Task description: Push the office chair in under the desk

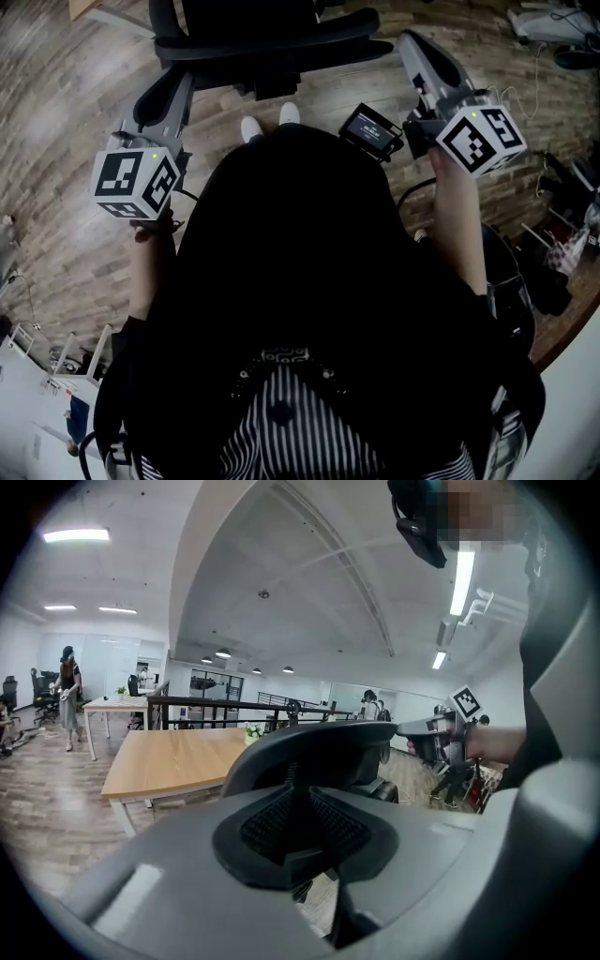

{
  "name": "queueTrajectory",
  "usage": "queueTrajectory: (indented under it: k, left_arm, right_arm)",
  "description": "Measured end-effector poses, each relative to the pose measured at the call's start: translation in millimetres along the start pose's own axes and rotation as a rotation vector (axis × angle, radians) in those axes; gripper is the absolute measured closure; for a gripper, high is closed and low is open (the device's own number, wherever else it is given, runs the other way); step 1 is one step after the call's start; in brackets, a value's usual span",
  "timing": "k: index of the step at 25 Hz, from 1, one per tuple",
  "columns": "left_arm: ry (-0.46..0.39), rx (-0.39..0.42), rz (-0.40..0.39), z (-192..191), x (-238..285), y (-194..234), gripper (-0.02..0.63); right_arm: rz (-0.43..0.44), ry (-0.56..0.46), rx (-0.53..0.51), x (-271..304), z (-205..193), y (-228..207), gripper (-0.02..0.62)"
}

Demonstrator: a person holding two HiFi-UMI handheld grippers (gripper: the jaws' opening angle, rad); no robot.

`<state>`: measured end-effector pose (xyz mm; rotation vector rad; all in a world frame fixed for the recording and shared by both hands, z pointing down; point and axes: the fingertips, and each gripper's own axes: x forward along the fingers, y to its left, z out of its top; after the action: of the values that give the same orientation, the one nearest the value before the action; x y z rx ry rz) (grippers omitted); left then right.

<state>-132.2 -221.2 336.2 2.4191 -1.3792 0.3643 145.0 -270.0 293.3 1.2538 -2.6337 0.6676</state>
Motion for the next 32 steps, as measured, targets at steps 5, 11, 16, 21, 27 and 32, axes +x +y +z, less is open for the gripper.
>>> queueTrajectory:
  k: [5, 11, 16, 21, 27, 32]
  left_arm:
    - [0.004, 0.021, 0.026, 0.4, -0.2, 3.5, 0.543]
    - [-0.005, 0.009, 0.042, 3.8, -0.6, 10.4, 0.487]
    - [0.001, -0.008, 0.077, 3.8, 5.4, 21.1, 0.401]
    - [0.005, -0.007, 0.055, 9.5, 13.6, 17.8, 0.329]
    - [0.012, -0.003, 0.032, 7.5, 21.1, 11.0, 0.276]
    - [0.045, -0.018, 0.08, -7.6, 22.3, 25.3, 0.189]
  right_arm:
    - [0.026, 0.007, 0.03, 2.1, -4.4, -1.2, 0.534]
    - [0.05, 0.011, 0.019, 4.0, 0.3, 0.2, 0.473]
    - [0.057, 0.044, 0.001, 9.5, -4.4, -5.9, 0.424]
    - [0.119, 0.063, -0.007, 13.1, -8.5, -5.6, 0.361]
    - [0.15, 0.109, -0.099, 18.5, -19.2, -1.8, 0.29]
    - [0.152, 0.133, -0.141, 29.6, -31.1, -4.9, 0.262]
